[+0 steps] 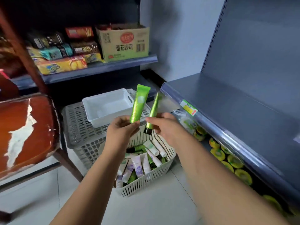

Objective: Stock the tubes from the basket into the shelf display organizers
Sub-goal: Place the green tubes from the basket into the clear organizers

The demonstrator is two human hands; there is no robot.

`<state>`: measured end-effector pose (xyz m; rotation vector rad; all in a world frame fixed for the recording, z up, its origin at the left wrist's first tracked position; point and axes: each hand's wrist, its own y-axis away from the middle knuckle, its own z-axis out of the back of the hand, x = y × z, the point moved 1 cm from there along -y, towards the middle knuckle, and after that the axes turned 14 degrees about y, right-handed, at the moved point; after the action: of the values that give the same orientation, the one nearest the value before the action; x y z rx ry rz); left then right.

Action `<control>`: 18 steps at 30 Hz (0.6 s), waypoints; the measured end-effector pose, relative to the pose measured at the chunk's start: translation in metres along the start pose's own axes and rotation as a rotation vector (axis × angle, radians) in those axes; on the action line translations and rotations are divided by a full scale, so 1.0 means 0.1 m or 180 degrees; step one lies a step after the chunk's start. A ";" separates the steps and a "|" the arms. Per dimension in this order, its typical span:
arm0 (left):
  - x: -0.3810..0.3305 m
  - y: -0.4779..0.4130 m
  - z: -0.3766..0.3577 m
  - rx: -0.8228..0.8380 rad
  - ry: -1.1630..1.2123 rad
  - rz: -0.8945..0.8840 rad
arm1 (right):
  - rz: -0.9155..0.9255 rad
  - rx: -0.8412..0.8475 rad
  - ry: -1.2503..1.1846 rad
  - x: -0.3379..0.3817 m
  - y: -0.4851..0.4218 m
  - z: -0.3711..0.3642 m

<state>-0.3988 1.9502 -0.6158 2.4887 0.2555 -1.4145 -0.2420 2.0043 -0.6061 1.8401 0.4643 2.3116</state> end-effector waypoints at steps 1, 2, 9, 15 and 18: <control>-0.07 0.07 -0.10 0.0070 0.0067 -0.0025 | 0.0102 -0.0072 -0.0006 0.10 0.09 0.05; -0.12 0.14 -0.21 0.0153 0.0088 -0.0044 | 0.0225 -0.0150 -0.0017 0.20 0.20 0.11; -0.41 0.70 -1.02 0.0799 0.0134 -0.0220 | 0.1011 -0.0670 -0.0221 0.58 0.89 0.63; -0.48 1.06 -1.77 0.1197 0.0141 -0.0213 | 0.1152 -0.1218 -0.0448 0.72 1.43 1.23; -0.35 1.24 -2.24 0.1359 0.0100 0.0005 | 0.1147 -0.1512 -0.0368 0.67 1.75 1.66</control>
<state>-0.1993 1.9022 -0.4588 2.8432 -0.0515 -1.5666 -0.0843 1.8847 -0.4529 1.9034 -0.4337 2.2338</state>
